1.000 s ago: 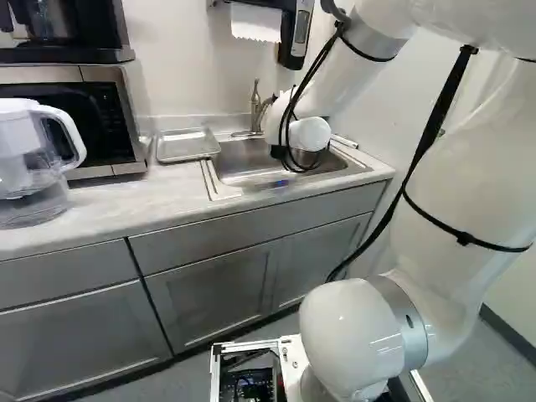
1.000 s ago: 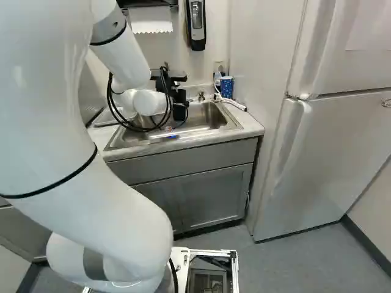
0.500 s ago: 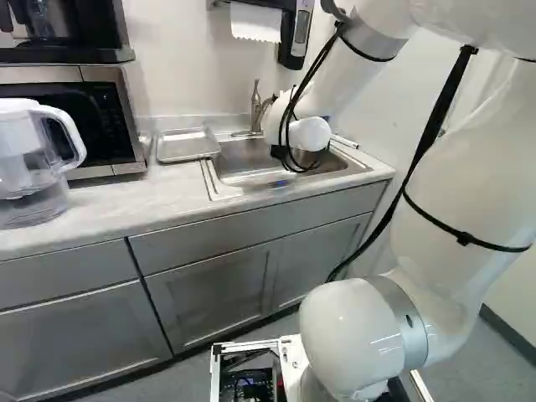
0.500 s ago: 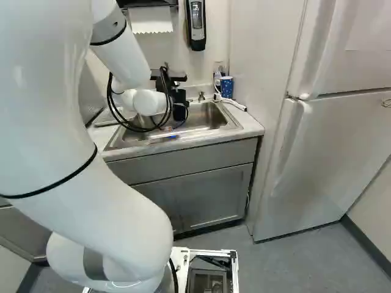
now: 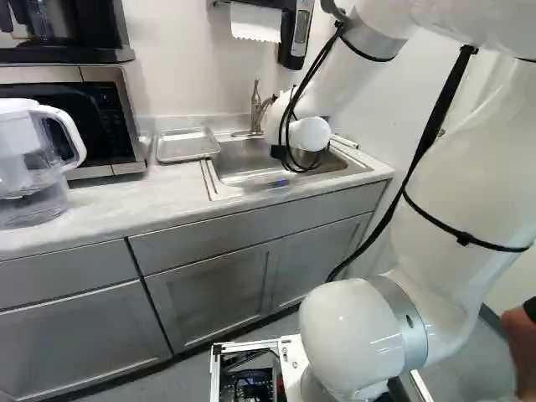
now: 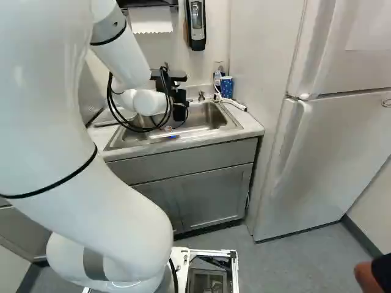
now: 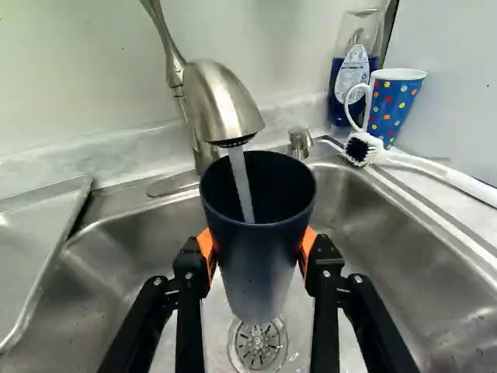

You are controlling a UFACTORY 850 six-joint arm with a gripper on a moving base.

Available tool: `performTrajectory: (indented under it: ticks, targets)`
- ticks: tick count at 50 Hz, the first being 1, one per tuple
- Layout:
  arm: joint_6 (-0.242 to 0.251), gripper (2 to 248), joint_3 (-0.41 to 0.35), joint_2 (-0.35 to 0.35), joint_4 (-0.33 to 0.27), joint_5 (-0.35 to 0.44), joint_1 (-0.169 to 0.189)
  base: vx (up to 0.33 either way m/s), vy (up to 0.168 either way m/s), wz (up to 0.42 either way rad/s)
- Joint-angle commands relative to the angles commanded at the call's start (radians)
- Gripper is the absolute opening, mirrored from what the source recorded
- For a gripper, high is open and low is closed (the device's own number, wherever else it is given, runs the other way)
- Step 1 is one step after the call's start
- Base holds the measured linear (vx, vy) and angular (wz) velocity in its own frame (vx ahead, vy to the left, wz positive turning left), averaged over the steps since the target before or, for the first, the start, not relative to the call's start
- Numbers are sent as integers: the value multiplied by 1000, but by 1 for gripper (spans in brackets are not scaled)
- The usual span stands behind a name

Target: Rinse the cup and place it in the tray

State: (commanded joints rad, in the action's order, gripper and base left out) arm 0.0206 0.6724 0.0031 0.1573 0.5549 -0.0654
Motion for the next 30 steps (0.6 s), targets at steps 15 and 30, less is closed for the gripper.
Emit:
performTrajectory:
  ticks: [15,30]
  targets:
    - [0,123,0,0,0,0,0,0,0,0]
    - [0,123,0,0,0,0,0,0,0,0]
